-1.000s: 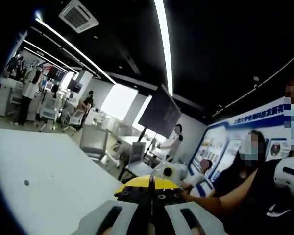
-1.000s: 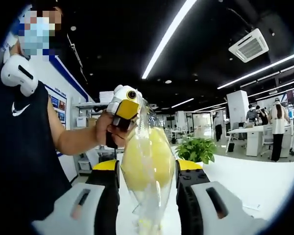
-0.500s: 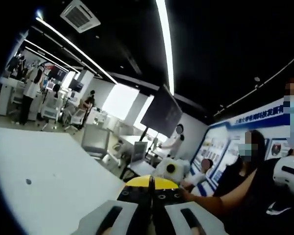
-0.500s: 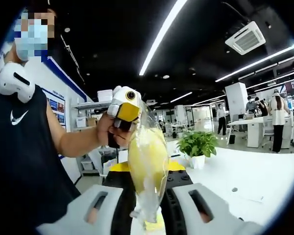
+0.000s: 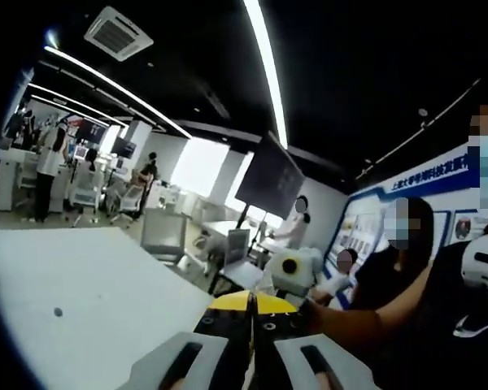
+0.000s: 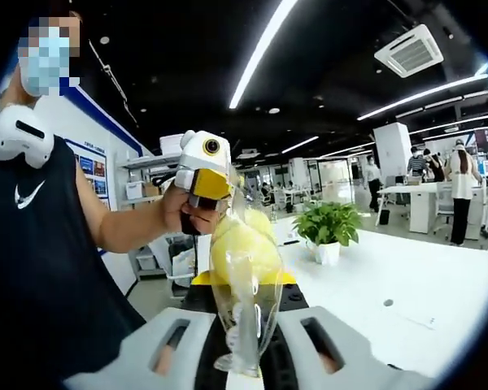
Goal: Compare the silicone blocks by pressing each to a similar depth, holding the contact briefly, and releasing to observe deformation and rebound differences across the visible hardness samples.
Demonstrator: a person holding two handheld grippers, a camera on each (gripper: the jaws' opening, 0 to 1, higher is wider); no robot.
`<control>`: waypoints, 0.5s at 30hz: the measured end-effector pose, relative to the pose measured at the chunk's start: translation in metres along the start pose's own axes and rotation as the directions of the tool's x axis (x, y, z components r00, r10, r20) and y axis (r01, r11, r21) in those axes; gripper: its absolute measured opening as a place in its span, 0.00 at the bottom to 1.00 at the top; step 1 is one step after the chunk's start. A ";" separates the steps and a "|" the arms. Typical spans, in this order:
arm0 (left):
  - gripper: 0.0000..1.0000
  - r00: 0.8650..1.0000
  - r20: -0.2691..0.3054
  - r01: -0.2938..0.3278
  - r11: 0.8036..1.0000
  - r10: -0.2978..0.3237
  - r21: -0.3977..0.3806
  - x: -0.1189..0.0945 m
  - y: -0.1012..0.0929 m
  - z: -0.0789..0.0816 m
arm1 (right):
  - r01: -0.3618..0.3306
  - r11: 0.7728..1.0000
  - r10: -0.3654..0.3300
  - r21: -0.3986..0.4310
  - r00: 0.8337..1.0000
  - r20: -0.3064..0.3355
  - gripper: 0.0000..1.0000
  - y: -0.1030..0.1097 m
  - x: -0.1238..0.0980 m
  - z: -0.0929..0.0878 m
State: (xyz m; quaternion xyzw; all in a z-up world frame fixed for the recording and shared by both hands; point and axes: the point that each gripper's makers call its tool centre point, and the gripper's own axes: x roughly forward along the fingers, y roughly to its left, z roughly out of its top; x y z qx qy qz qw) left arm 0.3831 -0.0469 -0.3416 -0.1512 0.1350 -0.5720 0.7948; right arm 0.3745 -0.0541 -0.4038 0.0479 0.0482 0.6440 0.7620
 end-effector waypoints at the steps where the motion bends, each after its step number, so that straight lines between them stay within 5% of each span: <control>1: 0.00 1.000 0.001 -0.003 1.000 0.003 -0.005 -0.001 0.001 0.000 | 0.001 1.000 -0.001 0.002 1.000 -0.004 0.01 0.000 0.001 0.000; 15: 0.00 1.000 0.004 -0.018 1.000 0.018 0.009 -0.007 0.010 0.003 | -0.013 1.000 0.014 0.024 0.999 -0.029 0.00 -0.005 0.009 -0.001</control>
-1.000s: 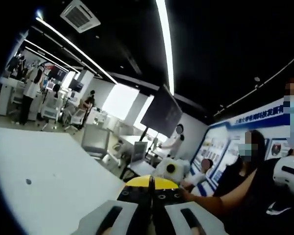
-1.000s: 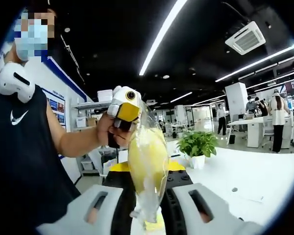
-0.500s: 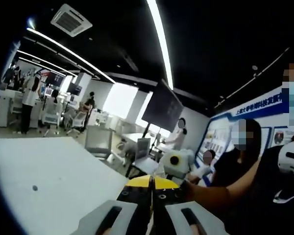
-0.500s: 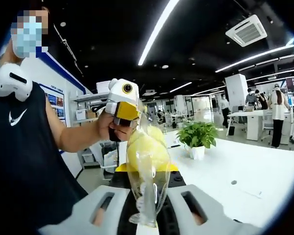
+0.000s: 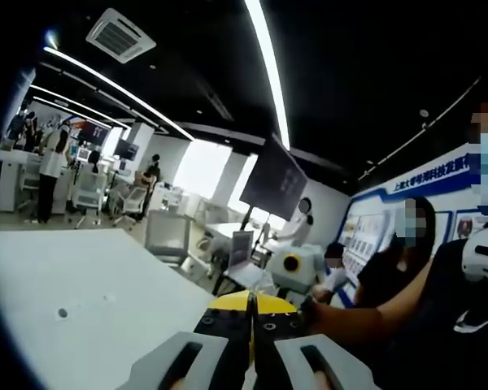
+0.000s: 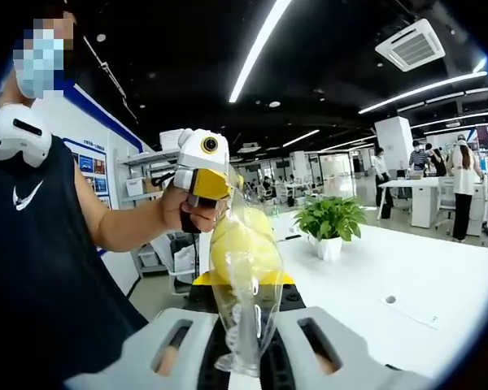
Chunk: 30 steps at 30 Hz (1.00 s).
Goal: Compare the silicone blocks by pressing each to a similar depth, holding the contact briefly, and releasing to observe deformation and rebound differences across the visible hardness samples.
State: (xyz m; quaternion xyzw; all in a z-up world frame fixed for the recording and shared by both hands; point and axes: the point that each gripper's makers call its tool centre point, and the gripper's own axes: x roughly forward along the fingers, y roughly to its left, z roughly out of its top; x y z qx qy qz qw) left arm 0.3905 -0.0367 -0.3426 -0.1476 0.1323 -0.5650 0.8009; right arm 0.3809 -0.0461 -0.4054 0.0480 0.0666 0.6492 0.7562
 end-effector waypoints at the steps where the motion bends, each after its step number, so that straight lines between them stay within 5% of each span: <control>1: 0.00 1.000 -0.003 -0.003 1.000 0.003 0.006 0.000 0.000 -0.001 | 0.003 1.000 -0.003 -0.002 1.000 0.000 0.00 0.000 0.000 -0.001; 30: 0.00 0.999 0.020 -0.041 0.997 0.040 0.060 -0.006 0.002 -0.007 | 0.000 1.000 0.000 -0.006 0.999 -0.049 0.00 0.004 0.003 -0.007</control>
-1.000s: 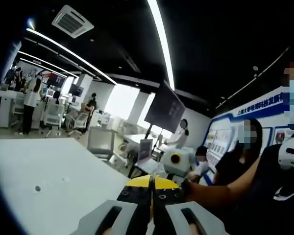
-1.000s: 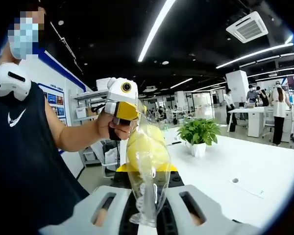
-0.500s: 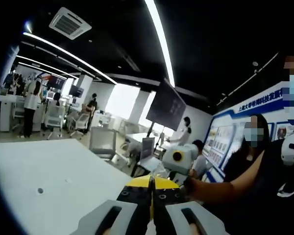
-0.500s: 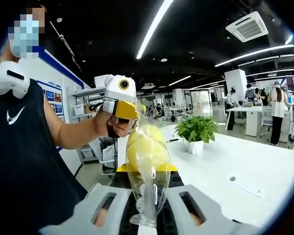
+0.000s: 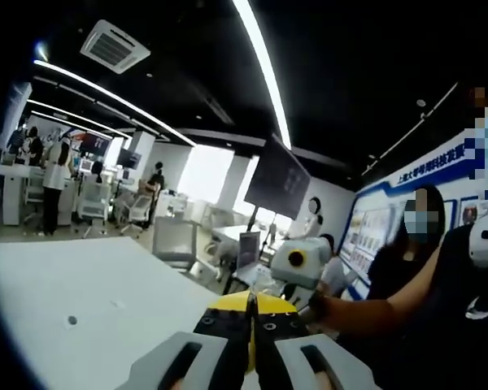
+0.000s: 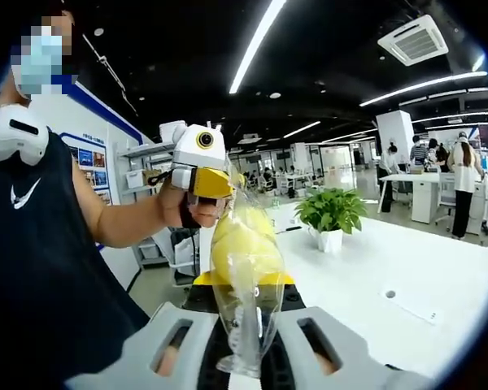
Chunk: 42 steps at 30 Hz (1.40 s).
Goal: Compare the silicone blocks by pressing each to a similar depth, holding the contact briefly, and releasing to observe deformation and rebound differences across the visible hardness samples.
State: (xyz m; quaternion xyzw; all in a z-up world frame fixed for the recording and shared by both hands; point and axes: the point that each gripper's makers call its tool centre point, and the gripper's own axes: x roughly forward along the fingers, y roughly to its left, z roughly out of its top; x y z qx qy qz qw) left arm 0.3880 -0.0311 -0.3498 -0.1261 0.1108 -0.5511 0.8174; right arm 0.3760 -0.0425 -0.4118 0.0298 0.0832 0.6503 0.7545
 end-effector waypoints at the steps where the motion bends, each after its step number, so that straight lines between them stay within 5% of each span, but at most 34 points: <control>1: 0.00 1.000 -0.001 -0.006 1.000 0.006 0.010 -0.001 -0.001 -0.001 | 0.002 1.000 -0.002 0.000 1.000 0.002 0.00 0.000 0.000 0.000; 9: 0.00 0.999 -0.034 -0.017 1.000 0.018 0.025 -0.001 -0.003 -0.007 | -0.003 1.000 0.003 0.012 1.000 -0.004 0.00 0.004 -0.001 -0.007; 42: 0.00 0.999 0.035 0.024 1.000 -0.024 -0.006 0.011 -0.015 -0.001 | 0.036 0.999 -0.035 -0.014 0.997 0.065 0.12 -0.002 -0.015 -0.001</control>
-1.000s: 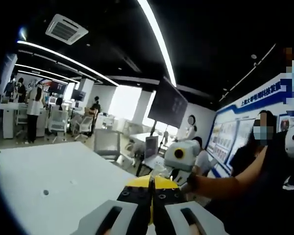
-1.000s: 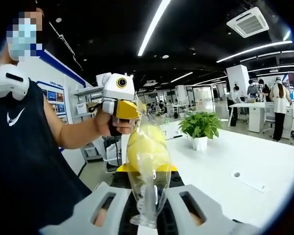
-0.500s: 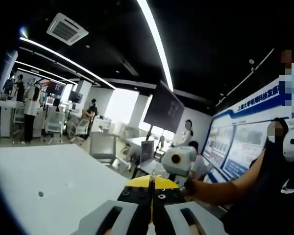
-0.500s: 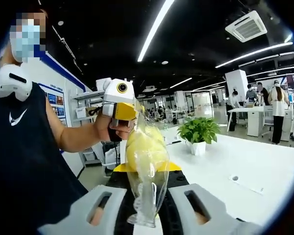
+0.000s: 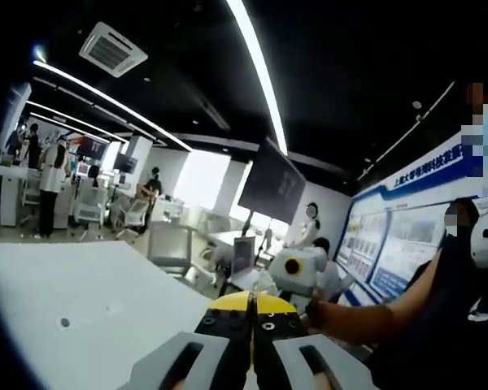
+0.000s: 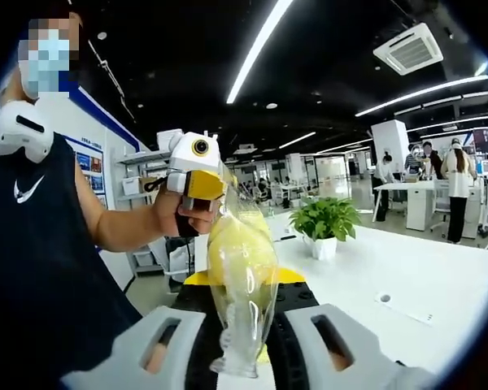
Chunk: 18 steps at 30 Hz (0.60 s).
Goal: Compare the silicone blocks by pressing each to a similar depth, holding the contact briefly, and releasing to observe deformation and rebound differences across the visible hardness samples.
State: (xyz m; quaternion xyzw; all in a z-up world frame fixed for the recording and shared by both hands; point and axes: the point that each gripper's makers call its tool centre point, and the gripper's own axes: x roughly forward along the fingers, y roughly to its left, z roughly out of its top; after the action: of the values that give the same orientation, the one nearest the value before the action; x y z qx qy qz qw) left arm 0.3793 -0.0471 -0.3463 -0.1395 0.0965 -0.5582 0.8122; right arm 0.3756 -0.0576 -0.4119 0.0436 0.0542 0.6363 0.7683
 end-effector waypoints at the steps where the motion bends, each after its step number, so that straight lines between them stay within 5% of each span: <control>1: 0.00 1.000 0.004 0.000 1.000 0.000 -0.004 0.001 -0.001 0.000 | 0.004 1.000 -0.004 -0.006 1.000 0.006 0.13 -0.001 0.000 0.000; 10: 0.00 1.000 0.012 0.002 1.000 -0.001 -0.028 0.007 0.001 -0.006 | 0.028 0.999 -0.029 0.026 0.999 0.033 0.22 -0.005 -0.006 -0.006; 18: 0.00 1.000 0.017 0.006 0.997 -0.005 -0.079 0.016 0.008 -0.017 | 0.159 0.987 -0.160 0.027 0.985 0.061 0.66 -0.026 -0.022 -0.016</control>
State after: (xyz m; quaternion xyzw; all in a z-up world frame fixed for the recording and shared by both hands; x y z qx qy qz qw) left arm 0.3866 -0.0610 -0.3650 -0.1765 0.1115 -0.5551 0.8051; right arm 0.3946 -0.0844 -0.4303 0.0675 0.0405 0.5703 0.8176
